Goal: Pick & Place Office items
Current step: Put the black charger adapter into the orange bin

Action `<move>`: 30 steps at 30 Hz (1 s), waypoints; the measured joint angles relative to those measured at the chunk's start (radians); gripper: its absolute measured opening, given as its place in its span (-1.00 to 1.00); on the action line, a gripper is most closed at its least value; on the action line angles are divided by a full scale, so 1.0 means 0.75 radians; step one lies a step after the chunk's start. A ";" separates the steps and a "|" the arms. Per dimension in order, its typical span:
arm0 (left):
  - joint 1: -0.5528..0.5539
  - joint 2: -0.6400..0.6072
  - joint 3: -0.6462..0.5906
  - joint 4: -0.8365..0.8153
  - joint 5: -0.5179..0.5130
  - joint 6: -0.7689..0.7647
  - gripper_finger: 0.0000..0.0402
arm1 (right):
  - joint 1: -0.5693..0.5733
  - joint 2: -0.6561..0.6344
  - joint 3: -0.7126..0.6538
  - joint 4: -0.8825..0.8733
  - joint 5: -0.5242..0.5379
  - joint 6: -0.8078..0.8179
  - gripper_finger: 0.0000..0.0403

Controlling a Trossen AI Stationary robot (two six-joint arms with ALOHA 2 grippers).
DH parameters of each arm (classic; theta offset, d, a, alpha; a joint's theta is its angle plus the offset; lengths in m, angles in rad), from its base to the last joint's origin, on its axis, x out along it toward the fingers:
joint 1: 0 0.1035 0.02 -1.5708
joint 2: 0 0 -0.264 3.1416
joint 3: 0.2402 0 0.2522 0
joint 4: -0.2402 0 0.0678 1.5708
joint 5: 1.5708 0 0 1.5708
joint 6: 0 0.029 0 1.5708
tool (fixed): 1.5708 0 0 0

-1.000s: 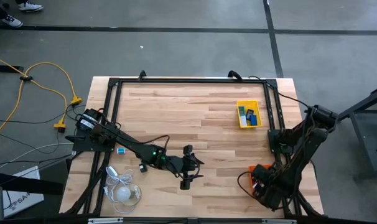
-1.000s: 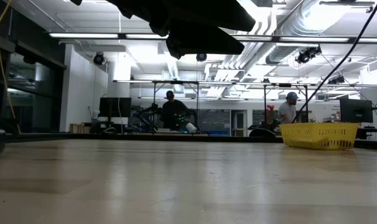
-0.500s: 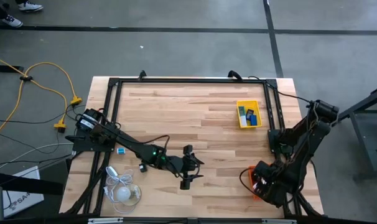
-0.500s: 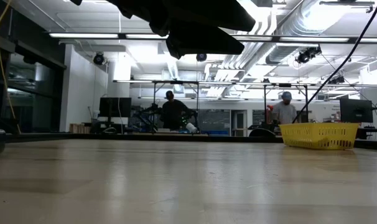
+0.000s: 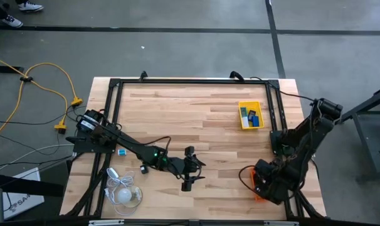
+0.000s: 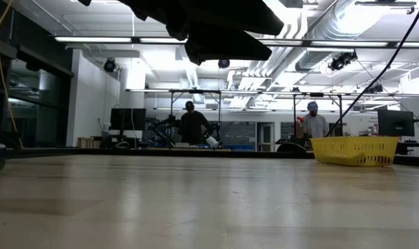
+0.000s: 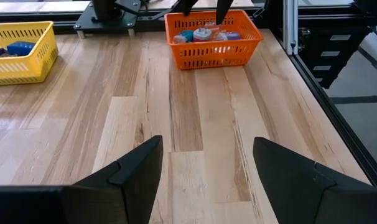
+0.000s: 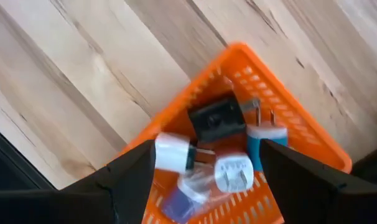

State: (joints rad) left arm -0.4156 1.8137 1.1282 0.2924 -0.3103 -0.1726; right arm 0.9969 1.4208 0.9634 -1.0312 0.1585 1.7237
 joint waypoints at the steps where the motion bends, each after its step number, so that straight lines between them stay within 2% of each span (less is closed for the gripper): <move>1: 0.000 0.000 0.000 0.000 0.000 0.000 0.20 | -0.018 0.000 0.000 0.008 0.000 -0.029 0.36; 9: 0.000 -0.143 0.000 -0.217 -0.004 -0.039 0.20 | -0.202 0.000 0.001 0.150 0.003 -0.345 0.36; 15: 0.000 -0.226 0.000 -0.385 -0.003 -0.046 0.20 | -0.361 0.000 0.001 0.339 0.084 -0.646 0.36; 18: 0.000 -0.253 0.000 -0.465 0.000 -0.133 0.20 | -0.442 0.000 0.001 0.433 0.107 -0.776 0.36; 30: -0.018 -0.279 0.000 -0.565 0.007 -0.279 0.20 | -0.661 0.000 0.001 0.680 0.124 -1.128 0.36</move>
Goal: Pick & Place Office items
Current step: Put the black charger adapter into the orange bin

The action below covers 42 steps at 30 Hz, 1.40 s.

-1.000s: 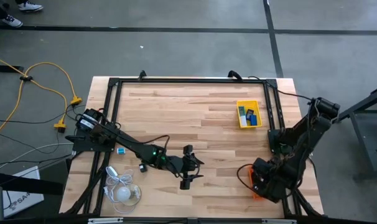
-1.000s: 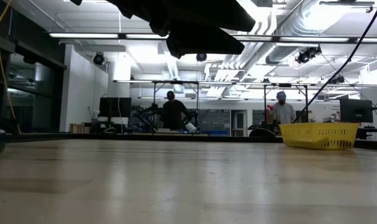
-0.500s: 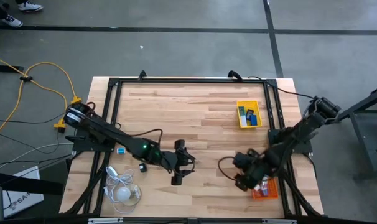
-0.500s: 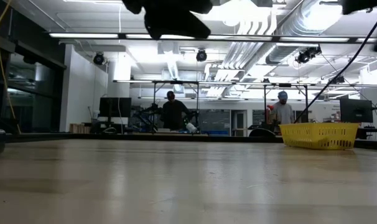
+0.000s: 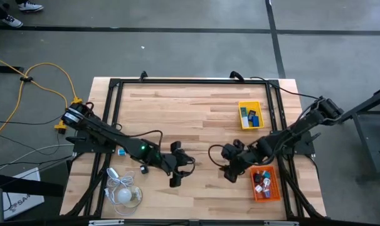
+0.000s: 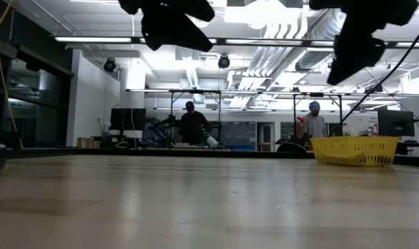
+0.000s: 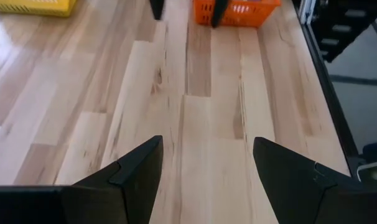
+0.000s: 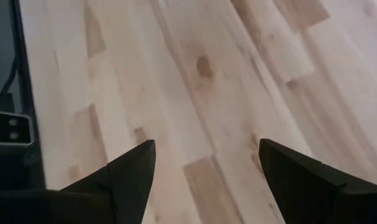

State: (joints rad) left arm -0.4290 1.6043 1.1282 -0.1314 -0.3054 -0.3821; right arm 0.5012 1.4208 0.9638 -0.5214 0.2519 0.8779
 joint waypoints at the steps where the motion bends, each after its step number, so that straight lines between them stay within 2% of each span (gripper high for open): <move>1: -0.008 0.000 0.000 -0.008 0.000 0.014 0.20 | -0.009 0.000 0.000 0.003 0.008 -0.017 0.36; 4: -0.025 0.000 0.000 -0.024 0.000 0.030 0.20 | -0.033 0.000 0.000 0.005 0.015 -0.058 0.36; 10: -0.010 -0.016 0.000 -0.174 -0.037 -0.162 0.20 | -0.072 0.000 0.000 0.024 0.015 -0.095 0.36; 20: -0.024 -0.026 0.000 -0.506 -0.267 -0.476 0.20 | -0.096 0.000 0.000 0.040 0.015 -0.164 0.36; 32: -0.081 -0.103 -0.004 -0.840 -0.277 -0.617 0.20 | -0.095 0.014 0.001 0.061 0.015 -0.198 0.36; 38: -0.097 -0.173 -0.165 -0.862 -0.322 -0.724 0.19 | -0.094 0.014 0.001 0.075 0.015 -0.190 0.36; 42: -0.121 -0.279 -0.302 -0.853 -0.325 -0.827 0.16 | -0.083 0.014 0.001 0.084 0.015 -0.162 0.36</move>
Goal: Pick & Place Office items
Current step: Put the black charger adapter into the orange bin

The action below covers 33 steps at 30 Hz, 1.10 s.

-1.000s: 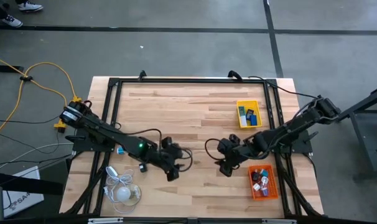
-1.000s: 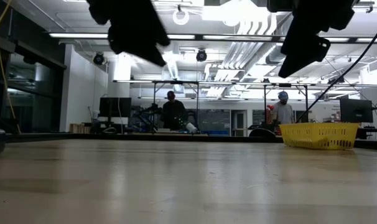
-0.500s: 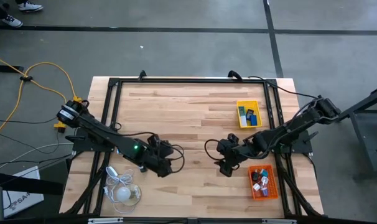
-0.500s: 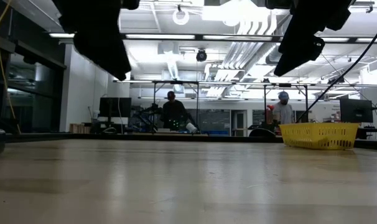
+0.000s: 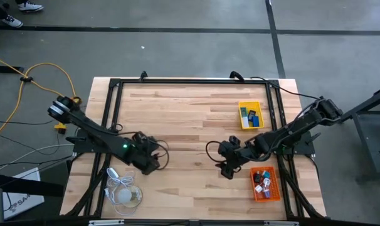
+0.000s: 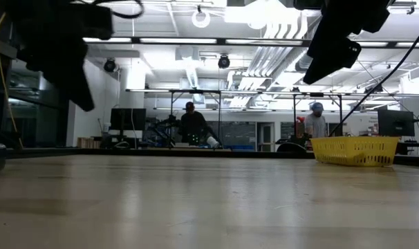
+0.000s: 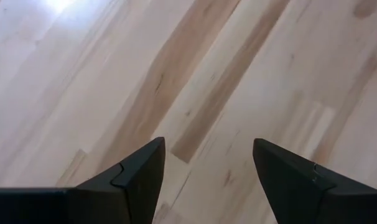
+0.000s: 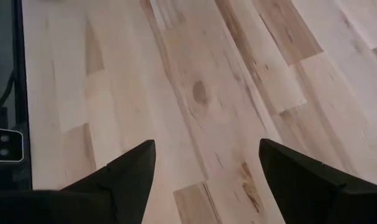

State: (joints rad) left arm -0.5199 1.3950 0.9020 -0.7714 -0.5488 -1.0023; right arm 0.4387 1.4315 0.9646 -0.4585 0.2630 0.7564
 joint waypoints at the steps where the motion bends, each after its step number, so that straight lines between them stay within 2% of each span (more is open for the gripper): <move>1: -0.012 -0.030 -0.023 0.012 0.000 -0.006 0.15 | 0.000 0.000 0.000 0.002 0.000 0.007 0.36; 5: -0.069 -0.173 -0.094 0.046 0.000 0.015 0.12 | 0.000 0.000 0.000 0.005 0.010 0.036 0.36; 9: -0.121 -0.311 -0.160 0.054 -0.004 0.025 0.10 | -0.001 0.000 0.000 0.022 0.079 0.039 0.36; 15: -0.185 -0.469 -0.305 0.055 -0.006 -0.112 0.10 | -0.001 0.000 0.000 0.055 0.105 0.039 0.36; 23: -0.288 -0.485 -0.375 0.109 0.016 -0.324 0.10 | -0.001 0.000 0.000 0.060 0.105 0.041 0.36; 33: -0.357 -0.485 -0.376 0.187 0.026 -0.331 0.10 | 0.000 0.000 -0.001 0.066 0.100 0.042 0.36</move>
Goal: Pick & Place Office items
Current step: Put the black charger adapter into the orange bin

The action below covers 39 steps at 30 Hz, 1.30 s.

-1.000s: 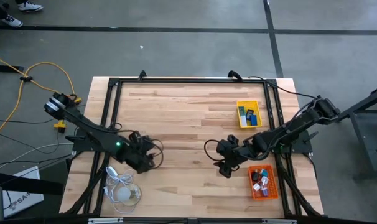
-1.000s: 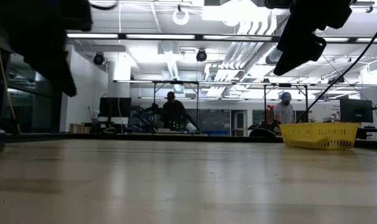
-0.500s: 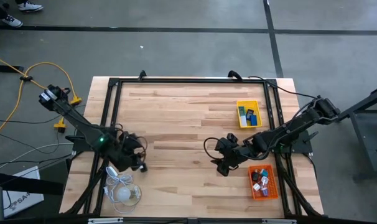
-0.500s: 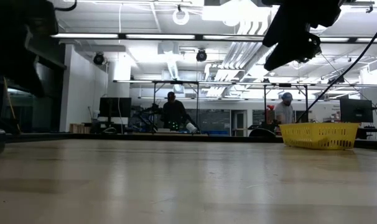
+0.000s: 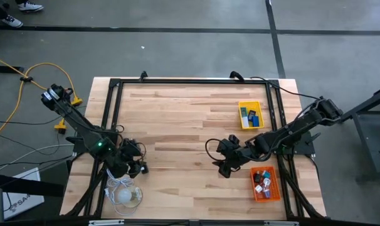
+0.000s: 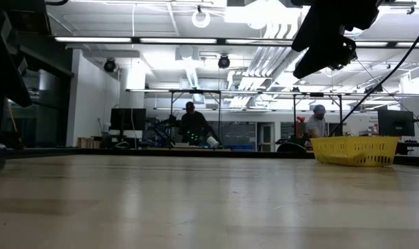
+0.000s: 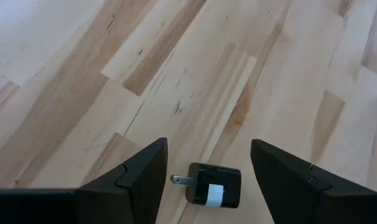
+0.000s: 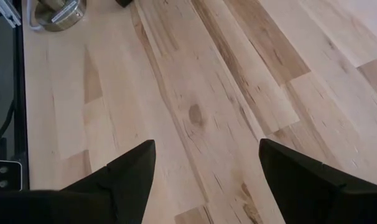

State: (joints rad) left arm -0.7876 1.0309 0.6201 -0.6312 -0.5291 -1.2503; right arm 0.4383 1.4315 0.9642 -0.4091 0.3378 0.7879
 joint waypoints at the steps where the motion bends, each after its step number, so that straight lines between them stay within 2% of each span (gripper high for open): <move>1: -0.001 0.001 0.000 0.001 0.001 0.000 0.10 | 0.000 0.000 0.000 0.000 -0.001 0.001 0.36; 6: 0.007 0.001 0.000 0.000 0.047 -0.031 0.10 | 0.000 0.000 0.000 0.004 -0.026 0.001 0.36; 13: 0.034 0.002 0.000 0.006 0.184 -0.030 0.10 | 0.000 0.000 -0.001 0.004 -0.041 0.002 0.36; 24: 0.056 0.002 0.000 0.011 0.187 -0.034 0.10 | 0.000 -0.001 -0.001 0.004 -0.040 0.002 0.36; 34: 0.055 0.002 0.000 0.011 0.188 0.055 0.10 | 0.000 -0.001 -0.001 0.004 -0.040 0.001 0.36; 39: 0.055 0.002 0.000 0.011 0.188 0.254 0.10 | 0.000 -0.001 -0.001 0.004 -0.040 0.001 0.36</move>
State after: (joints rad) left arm -0.7464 1.0321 0.6201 -0.6231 -0.3884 -1.0600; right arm 0.4385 1.4311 0.9638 -0.4061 0.3076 0.7887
